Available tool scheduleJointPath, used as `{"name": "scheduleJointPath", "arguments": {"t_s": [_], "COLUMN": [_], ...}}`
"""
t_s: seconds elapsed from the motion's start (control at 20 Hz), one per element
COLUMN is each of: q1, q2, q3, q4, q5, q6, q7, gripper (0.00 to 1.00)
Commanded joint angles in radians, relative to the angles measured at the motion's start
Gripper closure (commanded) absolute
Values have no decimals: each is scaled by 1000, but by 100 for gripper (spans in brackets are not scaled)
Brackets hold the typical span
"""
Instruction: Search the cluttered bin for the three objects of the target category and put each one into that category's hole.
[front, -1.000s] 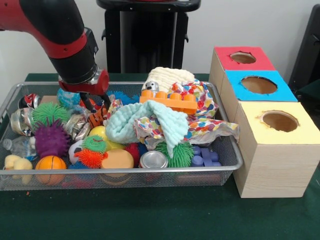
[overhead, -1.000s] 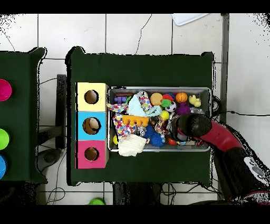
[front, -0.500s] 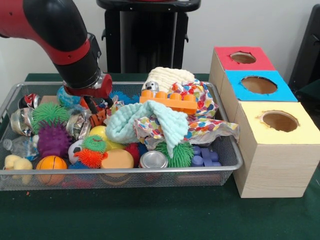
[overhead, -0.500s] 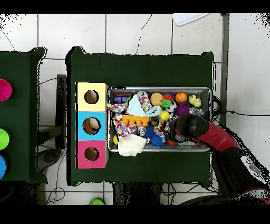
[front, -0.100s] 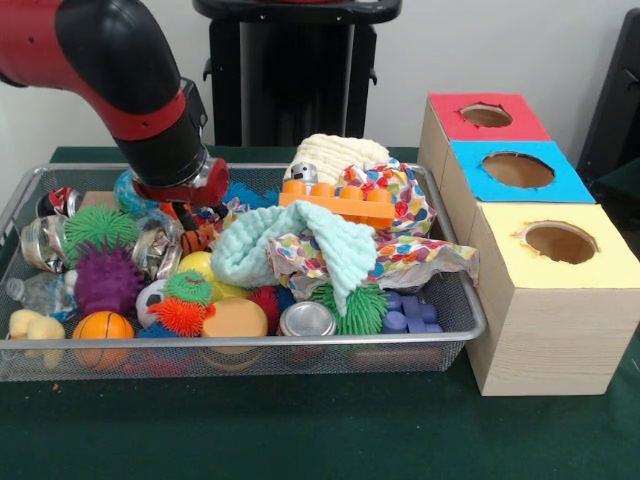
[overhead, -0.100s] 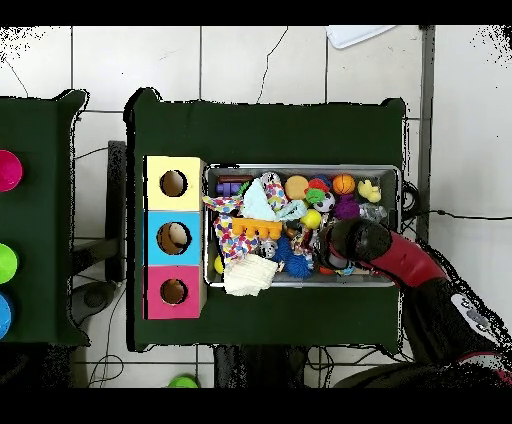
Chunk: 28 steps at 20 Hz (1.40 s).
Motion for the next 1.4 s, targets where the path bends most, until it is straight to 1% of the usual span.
{"name": "scheduleJointPath", "arguments": {"t_s": [0.05, 0.15, 0.35, 0.65, 0.75, 0.95, 1.1, 1.4], "q1": [-21, -12, 4, 24, 27, 31, 28, 21], "q2": [48, 31, 5, -54, -86, -154, -182, -203], "q3": [25, 21, 0, -16, -18, -19, -11, 5], "q4": [-2, 0, -3, -12, -9, -22, -29, -17], "q5": [-40, -43, -31, -21, -14, -4, 1, 3], "q6": [-134, -115, -71, 21, 68, 207, 271, 301], "q7": [54, 50, 72, 68, 59, 19, 7, 14], "gripper": [100, 100, 100, 100, 100, 100, 100, 100]}}
